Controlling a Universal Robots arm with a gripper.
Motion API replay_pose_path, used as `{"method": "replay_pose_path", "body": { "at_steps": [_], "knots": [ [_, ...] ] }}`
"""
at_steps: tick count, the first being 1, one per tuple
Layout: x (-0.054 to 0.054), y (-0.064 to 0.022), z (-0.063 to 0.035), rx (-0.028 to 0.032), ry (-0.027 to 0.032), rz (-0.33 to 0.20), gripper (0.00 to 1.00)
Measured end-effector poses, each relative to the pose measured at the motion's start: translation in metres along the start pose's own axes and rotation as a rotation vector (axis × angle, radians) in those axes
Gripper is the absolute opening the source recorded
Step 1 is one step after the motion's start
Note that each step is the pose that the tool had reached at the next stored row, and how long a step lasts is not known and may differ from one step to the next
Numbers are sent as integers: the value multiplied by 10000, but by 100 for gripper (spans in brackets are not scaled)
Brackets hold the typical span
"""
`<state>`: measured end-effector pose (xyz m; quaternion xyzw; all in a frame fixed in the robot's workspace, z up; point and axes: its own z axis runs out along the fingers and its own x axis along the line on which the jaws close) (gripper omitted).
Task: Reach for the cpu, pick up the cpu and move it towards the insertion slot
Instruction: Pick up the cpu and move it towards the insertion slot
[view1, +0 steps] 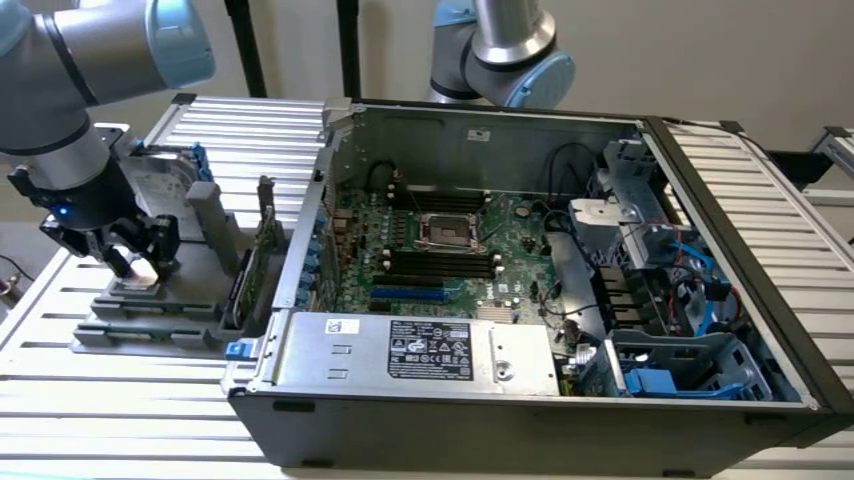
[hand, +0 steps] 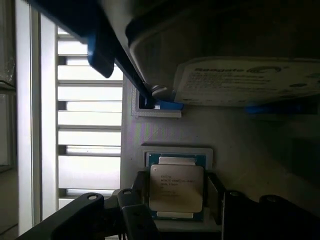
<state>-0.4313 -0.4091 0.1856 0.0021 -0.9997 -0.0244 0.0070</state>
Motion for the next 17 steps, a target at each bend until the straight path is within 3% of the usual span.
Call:
{"method": "replay_pose_path", "body": {
  "at_steps": [10,17],
  "knots": [
    [0,1,-9,-2,38,1,55],
    [2,10,-203,-1,80,4,55]
  ]
}}
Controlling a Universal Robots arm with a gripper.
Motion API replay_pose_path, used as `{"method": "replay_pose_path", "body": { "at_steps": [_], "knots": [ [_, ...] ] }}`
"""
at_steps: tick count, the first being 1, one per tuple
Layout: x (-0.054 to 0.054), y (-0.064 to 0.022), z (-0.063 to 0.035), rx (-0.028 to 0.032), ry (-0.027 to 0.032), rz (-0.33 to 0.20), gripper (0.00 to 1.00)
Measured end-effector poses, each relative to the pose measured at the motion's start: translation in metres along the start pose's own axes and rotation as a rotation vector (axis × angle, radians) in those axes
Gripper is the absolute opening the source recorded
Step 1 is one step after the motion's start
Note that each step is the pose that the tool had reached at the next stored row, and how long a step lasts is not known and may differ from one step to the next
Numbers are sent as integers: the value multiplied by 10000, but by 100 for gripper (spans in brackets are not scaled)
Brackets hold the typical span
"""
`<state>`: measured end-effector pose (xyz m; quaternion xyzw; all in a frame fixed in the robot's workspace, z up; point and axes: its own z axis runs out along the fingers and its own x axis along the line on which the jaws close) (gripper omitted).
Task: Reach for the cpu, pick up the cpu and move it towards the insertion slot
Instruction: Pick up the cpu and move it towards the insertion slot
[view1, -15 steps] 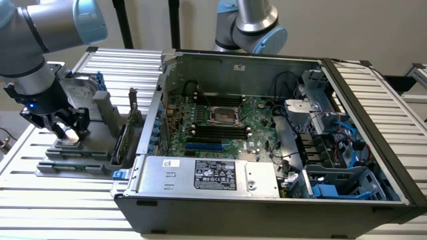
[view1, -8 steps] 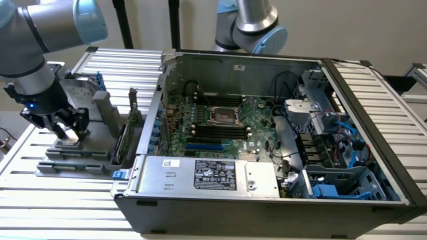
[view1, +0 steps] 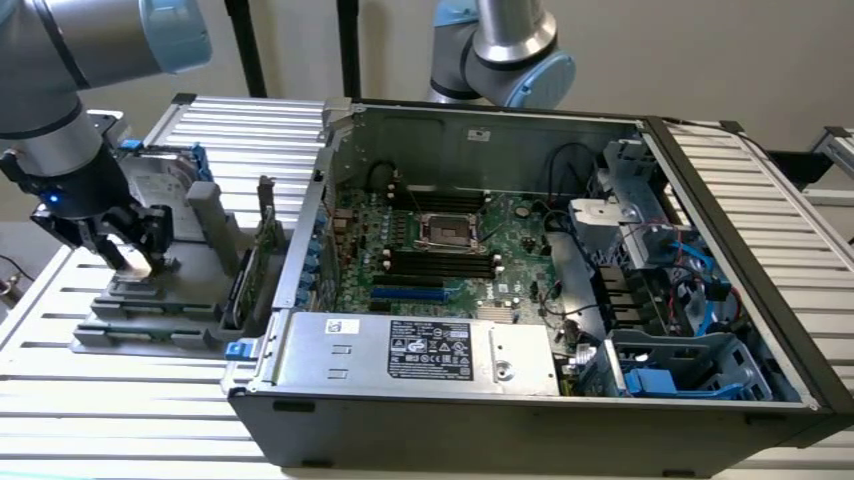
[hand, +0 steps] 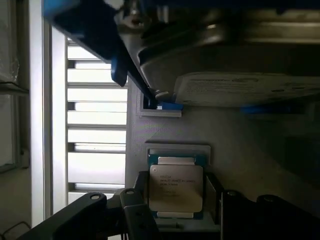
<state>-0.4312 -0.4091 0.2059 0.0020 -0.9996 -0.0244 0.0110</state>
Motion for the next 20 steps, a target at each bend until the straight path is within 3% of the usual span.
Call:
{"method": "replay_pose_path", "body": {
  "at_steps": [20],
  "knots": [
    [-28,26,-909,1,22,1,55]
  ]
}}
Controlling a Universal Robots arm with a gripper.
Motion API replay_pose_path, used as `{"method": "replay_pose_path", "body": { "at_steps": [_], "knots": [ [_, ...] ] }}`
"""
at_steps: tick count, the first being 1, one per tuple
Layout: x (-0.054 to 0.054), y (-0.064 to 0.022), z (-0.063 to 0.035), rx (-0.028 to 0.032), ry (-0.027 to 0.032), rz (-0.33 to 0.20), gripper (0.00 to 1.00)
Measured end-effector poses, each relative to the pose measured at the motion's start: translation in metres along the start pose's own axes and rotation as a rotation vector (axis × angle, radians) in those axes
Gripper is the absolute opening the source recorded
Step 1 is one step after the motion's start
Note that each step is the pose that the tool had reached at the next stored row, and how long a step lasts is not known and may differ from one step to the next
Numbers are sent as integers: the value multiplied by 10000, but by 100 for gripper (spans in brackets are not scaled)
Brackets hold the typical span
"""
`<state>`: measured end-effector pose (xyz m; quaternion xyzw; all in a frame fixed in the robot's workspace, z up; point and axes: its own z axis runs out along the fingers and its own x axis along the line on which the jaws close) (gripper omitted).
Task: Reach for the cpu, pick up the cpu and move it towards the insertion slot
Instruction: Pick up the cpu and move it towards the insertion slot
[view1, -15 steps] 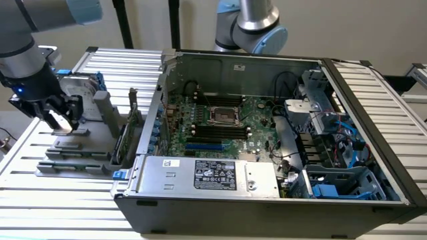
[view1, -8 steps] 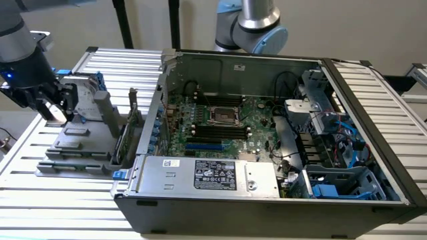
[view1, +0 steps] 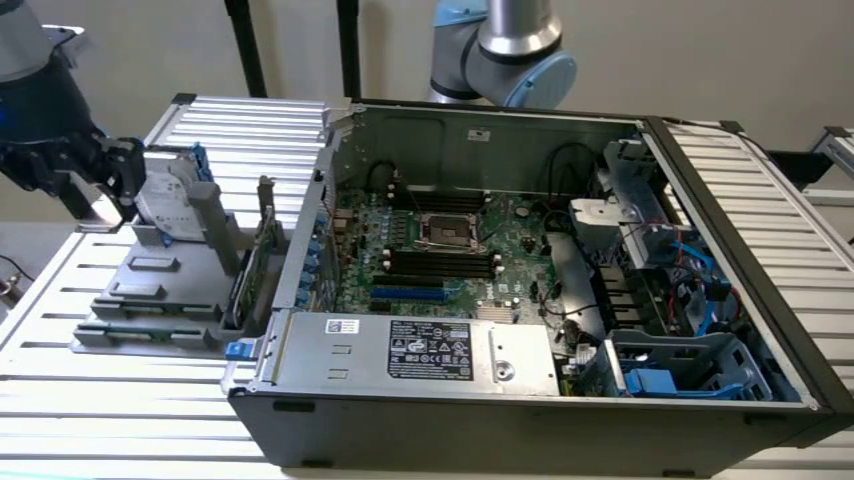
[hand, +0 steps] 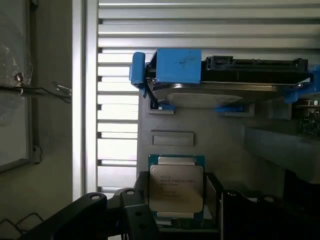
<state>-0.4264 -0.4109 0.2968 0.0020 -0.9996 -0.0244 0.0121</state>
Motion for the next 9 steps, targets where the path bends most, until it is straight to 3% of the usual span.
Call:
{"method": "replay_pose_path", "body": {
  "at_steps": [3,9],
  "knots": [
    [-50,1,-136,-6,14,1,55],
    [-298,9,-386,-87,95,1,55]
  ]
}}
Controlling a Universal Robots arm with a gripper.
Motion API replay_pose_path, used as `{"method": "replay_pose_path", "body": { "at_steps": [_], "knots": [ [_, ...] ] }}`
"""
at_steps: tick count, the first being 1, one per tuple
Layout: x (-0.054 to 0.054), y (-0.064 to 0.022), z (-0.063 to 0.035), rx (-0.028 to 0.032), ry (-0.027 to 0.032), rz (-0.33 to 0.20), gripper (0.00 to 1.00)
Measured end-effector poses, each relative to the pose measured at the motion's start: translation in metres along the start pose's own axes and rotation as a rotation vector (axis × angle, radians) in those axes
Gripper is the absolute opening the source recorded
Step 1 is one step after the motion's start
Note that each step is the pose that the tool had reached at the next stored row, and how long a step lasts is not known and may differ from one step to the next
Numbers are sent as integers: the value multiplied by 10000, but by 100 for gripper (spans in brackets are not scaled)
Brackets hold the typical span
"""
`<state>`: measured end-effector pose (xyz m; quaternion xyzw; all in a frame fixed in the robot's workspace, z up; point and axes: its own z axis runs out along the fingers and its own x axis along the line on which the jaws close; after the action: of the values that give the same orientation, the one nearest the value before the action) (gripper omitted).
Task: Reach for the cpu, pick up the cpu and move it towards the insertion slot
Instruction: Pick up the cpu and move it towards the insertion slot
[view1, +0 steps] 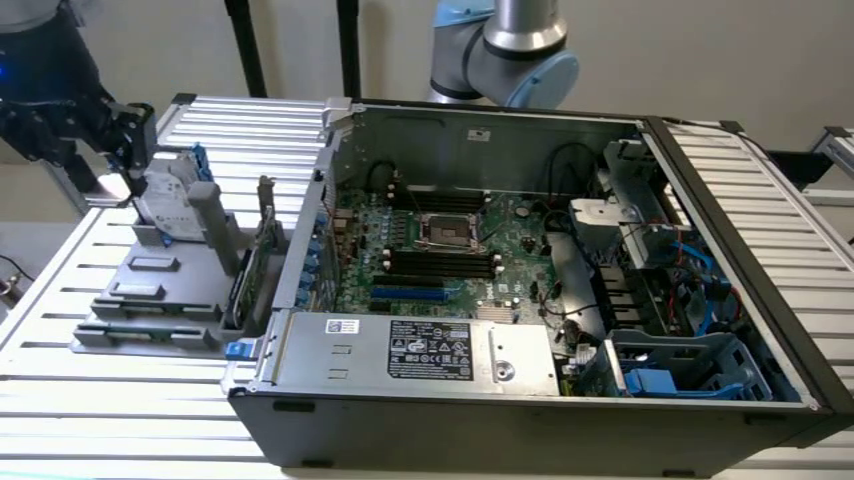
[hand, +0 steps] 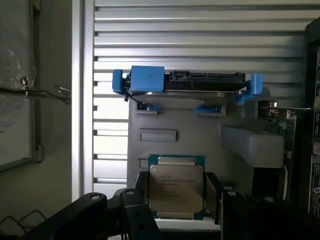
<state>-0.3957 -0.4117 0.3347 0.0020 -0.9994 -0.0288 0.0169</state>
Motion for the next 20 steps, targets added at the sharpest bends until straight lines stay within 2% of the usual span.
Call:
{"method": "replay_pose_path", "body": {
  "at_steps": [4,9,20],
  "knots": [
    [-176,8,-148,-71,30,-3,55],
    [-399,16,-302,-129,64,-4,55],
    [-891,24,-490,-163,122,-15,55]
  ]
}}
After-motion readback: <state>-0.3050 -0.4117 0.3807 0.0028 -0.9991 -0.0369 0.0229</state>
